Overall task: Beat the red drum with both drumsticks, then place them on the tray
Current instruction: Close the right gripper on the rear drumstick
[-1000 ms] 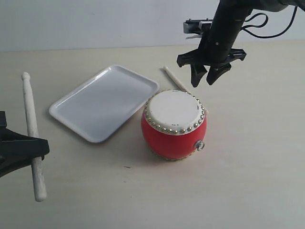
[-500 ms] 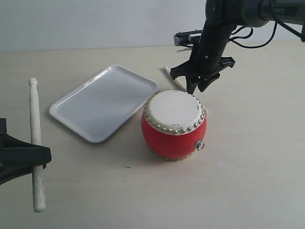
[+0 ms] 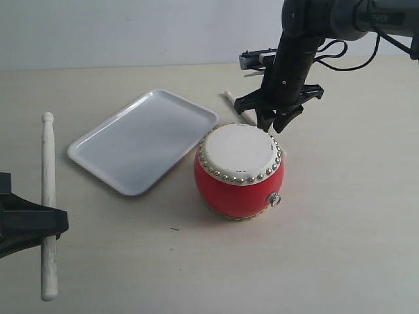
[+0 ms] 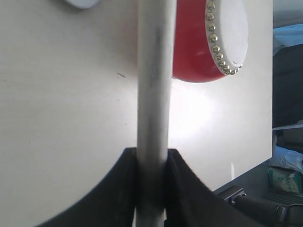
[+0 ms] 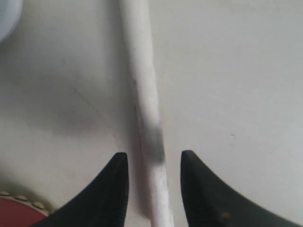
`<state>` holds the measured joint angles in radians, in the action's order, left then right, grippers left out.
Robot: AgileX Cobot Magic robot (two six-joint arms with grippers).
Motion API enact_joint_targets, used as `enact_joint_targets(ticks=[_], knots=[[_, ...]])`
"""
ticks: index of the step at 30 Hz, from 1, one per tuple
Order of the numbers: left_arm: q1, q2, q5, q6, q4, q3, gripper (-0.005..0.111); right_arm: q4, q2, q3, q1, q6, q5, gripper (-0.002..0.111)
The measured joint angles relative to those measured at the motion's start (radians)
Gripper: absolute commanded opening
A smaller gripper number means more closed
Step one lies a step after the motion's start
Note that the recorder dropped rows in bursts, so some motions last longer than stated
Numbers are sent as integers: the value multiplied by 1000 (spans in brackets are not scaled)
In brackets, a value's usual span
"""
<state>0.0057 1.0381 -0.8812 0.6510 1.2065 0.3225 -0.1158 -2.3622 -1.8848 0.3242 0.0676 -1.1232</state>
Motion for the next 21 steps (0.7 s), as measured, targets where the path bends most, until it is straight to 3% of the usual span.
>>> enact_joint_targets(ticks=[21], knots=[[0, 0, 16, 0, -4, 0, 0, 0, -29, 0, 0, 7, -48, 35]])
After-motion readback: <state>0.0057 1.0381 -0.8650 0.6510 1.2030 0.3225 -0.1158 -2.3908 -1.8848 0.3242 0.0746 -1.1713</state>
